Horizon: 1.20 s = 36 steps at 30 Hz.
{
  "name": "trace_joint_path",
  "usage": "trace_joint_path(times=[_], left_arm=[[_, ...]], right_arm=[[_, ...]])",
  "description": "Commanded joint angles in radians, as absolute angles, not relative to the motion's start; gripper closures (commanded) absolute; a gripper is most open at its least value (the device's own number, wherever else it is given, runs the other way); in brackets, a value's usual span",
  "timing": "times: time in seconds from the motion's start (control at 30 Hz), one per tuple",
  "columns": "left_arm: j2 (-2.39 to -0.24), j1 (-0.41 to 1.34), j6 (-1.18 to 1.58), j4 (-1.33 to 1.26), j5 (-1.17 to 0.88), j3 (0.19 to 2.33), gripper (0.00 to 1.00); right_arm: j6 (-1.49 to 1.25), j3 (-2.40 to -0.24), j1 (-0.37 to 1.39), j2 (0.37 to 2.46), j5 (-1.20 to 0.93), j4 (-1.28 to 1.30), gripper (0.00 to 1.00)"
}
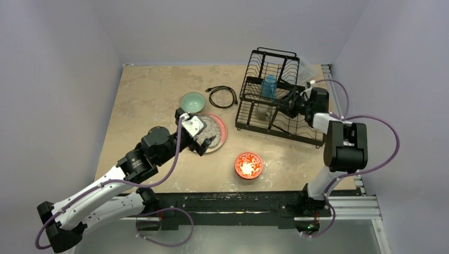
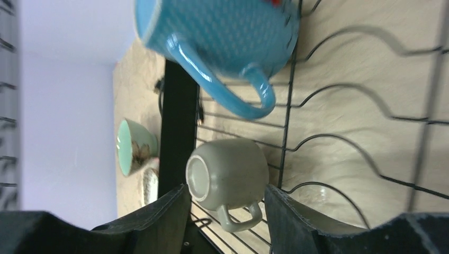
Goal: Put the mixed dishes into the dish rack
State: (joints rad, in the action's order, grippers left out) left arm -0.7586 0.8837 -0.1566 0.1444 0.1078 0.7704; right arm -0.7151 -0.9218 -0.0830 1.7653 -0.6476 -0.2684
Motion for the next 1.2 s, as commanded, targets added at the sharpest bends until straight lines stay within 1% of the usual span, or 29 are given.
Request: trace_joint_path(times=[0.0,0.07,0.13,0.2,0.23,0.3,0.37,0.4,0.47,0.57,0.63,0.73,0.83,0.97,1.17], left_arm=[[-0.746,0.877,-0.143,0.124,0.108,0.785,0.0],[-0.748,0.877,-0.138,0.125,0.11,0.786,0.0],[-0.756,0.877,-0.134,0.131,0.119,0.79,0.0],[-0.771,0.877,-0.125,0.141,0.134,0.802,0.0],[-0.78,0.877,-0.109,0.156,0.142,0.815,0.0],[-0.803,0.877,-0.069,0.205,0.161,0.854,0.0],[-0.84,0.877,-0.043,0.247,0.171,0.891,0.0],[-0.855,0.877,-0.032,0.263,0.171,0.903,0.0],[-0.886,0.876,-0.019,0.275,0.155,0.913,0.0],[-0.943,0.876,0.016,0.28,0.083,0.926,0.0],[-1.006,0.877,0.052,0.303,0.02,0.954,0.02],[-1.138,0.877,0.101,0.369,-0.049,1.021,0.08],[-1.265,0.884,0.123,0.447,-0.059,1.096,0.14],[-1.379,0.929,0.131,0.494,-0.005,1.143,0.17],[-1.541,1.064,0.096,0.589,0.088,1.216,0.2]], right_arm=[[-0.705,-0.917,-0.21,1.622,-0.688,-0.258,0.45],[-0.679,-0.889,-0.274,1.554,-0.667,-0.214,0.44],[-0.623,-0.859,-0.308,1.466,-0.584,-0.129,0.43],[-0.541,-0.84,-0.313,1.359,-0.429,-0.021,0.42],[-0.509,-0.828,-0.313,1.307,-0.29,0.048,0.43],[-0.473,-0.792,-0.313,1.184,-0.114,0.109,0.43],[-0.448,-0.759,-0.314,1.035,0.014,0.143,0.42],[-0.436,-0.751,-0.313,0.977,0.045,0.157,0.42],[-0.43,-0.761,-0.314,0.871,0.023,0.183,0.41],[-0.458,-0.784,-0.304,0.776,-0.183,0.162,0.42],[-0.514,-0.813,-0.267,0.753,-0.245,0.164,0.43],[-0.534,-0.901,-0.121,0.755,-0.191,0.204,0.43],[-0.532,-0.973,0.042,0.772,-0.115,0.233,0.43],[-0.546,-1.008,0.068,0.782,-0.127,0.259,0.44],[-0.521,-1.019,0.069,0.768,-0.117,0.29,0.43]])
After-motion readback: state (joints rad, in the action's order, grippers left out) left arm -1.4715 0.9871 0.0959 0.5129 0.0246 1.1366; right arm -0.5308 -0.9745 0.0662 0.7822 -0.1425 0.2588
